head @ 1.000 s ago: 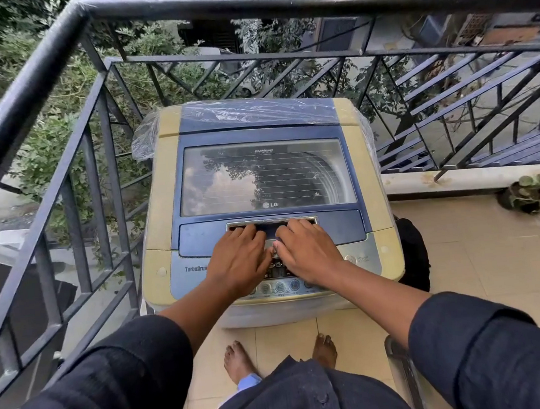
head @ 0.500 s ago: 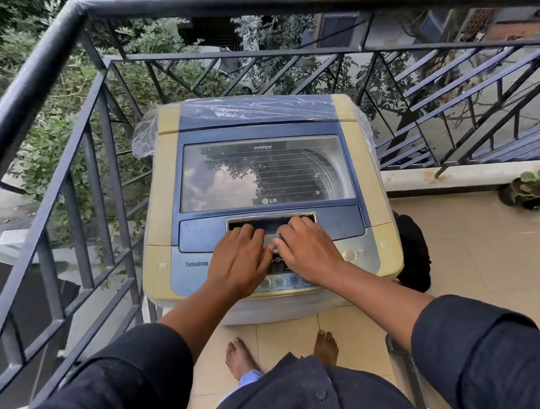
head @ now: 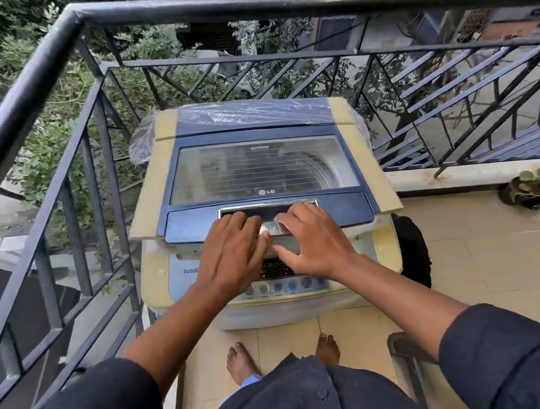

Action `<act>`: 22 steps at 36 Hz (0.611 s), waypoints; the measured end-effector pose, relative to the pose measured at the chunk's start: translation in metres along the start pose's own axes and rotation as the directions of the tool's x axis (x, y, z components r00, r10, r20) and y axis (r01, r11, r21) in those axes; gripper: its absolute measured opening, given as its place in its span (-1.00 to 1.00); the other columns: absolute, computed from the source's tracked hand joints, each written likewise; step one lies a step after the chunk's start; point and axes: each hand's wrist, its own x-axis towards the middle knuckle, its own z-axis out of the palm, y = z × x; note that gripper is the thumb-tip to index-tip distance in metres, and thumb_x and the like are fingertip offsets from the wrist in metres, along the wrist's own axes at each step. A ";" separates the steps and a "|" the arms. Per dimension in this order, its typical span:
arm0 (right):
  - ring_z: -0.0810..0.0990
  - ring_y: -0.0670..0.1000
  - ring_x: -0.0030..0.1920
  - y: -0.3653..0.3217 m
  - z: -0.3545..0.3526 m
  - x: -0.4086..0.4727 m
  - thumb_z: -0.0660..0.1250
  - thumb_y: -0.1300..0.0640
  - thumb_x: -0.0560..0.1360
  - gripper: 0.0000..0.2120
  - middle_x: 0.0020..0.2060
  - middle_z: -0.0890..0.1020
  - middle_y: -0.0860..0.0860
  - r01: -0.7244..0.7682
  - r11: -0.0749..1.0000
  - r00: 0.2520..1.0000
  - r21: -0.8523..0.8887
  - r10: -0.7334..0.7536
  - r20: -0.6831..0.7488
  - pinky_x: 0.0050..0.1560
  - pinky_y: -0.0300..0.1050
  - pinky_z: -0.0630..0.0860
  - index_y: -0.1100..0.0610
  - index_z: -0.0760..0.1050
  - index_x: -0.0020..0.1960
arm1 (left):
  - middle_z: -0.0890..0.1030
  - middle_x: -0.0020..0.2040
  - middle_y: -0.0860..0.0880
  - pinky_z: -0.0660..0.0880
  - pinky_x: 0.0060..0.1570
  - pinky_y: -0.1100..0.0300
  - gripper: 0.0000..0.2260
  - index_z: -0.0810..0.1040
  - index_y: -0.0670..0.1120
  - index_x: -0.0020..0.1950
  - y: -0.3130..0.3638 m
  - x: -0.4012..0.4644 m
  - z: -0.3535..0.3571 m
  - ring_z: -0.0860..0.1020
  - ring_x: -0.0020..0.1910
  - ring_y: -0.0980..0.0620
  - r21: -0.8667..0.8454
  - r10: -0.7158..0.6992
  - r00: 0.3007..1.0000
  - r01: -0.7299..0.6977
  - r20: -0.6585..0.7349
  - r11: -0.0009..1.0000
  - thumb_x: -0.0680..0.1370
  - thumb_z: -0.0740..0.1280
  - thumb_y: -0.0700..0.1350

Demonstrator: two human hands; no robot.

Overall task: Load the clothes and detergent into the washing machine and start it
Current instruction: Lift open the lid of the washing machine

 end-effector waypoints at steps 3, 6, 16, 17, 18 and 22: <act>0.51 0.07 -0.06 0.003 -0.012 0.008 0.45 -0.06 0.49 -0.69 -0.08 0.54 0.00 0.060 0.998 0.994 -0.020 -0.062 -0.092 -0.02 -0.03 0.47 0.09 0.56 0.13 | 0.53 -0.06 0.00 0.42 0.00 -0.03 -0.71 0.56 -0.03 0.14 0.003 0.010 -0.011 0.47 -0.07 -0.06 -0.008 -0.014 0.998 0.013 -0.060 1.000 0.71 0.13 0.10; 0.54 0.11 -0.07 0.004 -0.023 0.019 0.45 -0.03 0.52 -0.75 -0.09 0.57 0.01 0.090 0.996 0.983 -0.019 -0.092 -0.157 -0.05 0.03 0.50 0.08 0.58 0.11 | 0.59 -0.02 0.00 0.43 0.01 -0.05 -0.73 0.59 -0.02 0.15 0.006 0.020 -0.025 0.52 -0.04 -0.09 -0.022 -0.010 0.992 0.008 -0.124 1.000 0.71 0.16 0.08; 0.62 0.11 -0.05 0.010 -0.069 0.053 0.42 -0.10 0.56 -0.72 -0.06 0.65 0.00 0.170 0.980 0.959 -0.103 -0.189 -0.212 -0.09 0.04 0.57 0.04 0.61 0.18 | 0.53 0.36 -0.16 0.37 0.39 -0.14 -0.64 0.57 -0.14 0.39 0.012 0.025 -0.058 0.47 0.36 -0.23 0.022 0.108 0.930 -0.107 -0.351 0.994 0.65 0.29 -0.01; 0.63 0.11 -0.04 0.010 -0.074 0.057 0.40 -0.11 0.57 -0.71 -0.05 0.65 0.00 0.171 0.979 0.955 -0.114 -0.193 -0.226 -0.10 0.01 0.56 0.04 0.62 0.19 | 0.53 0.37 -0.18 0.36 0.41 -0.16 -0.65 0.59 -0.16 0.37 0.011 0.023 -0.058 0.47 0.38 -0.27 0.034 0.135 0.912 -0.133 -0.387 0.991 0.63 0.31 -0.05; 0.63 0.10 -0.05 0.009 -0.079 0.061 0.38 -0.12 0.58 -0.70 -0.05 0.66 -0.01 0.171 0.977 0.951 -0.124 -0.197 -0.240 -0.11 -0.01 0.54 0.04 0.62 0.20 | 0.54 0.37 -0.20 0.36 0.41 -0.19 -0.66 0.61 -0.16 0.34 0.010 0.020 -0.058 0.47 0.37 -0.29 0.040 0.159 0.897 -0.156 -0.413 0.987 0.62 0.31 -0.06; 0.66 0.11 -0.08 0.006 -0.097 0.078 0.35 -0.15 0.58 -0.69 -0.08 0.69 -0.01 0.147 0.980 0.931 -0.135 -0.184 -0.315 -0.16 -0.02 0.54 0.02 0.65 0.17 | 0.53 0.39 -0.20 0.36 0.37 -0.28 -0.61 0.61 -0.14 0.38 0.008 0.015 -0.052 0.47 0.38 -0.32 0.064 0.188 0.898 -0.177 -0.399 0.982 0.60 0.29 -0.04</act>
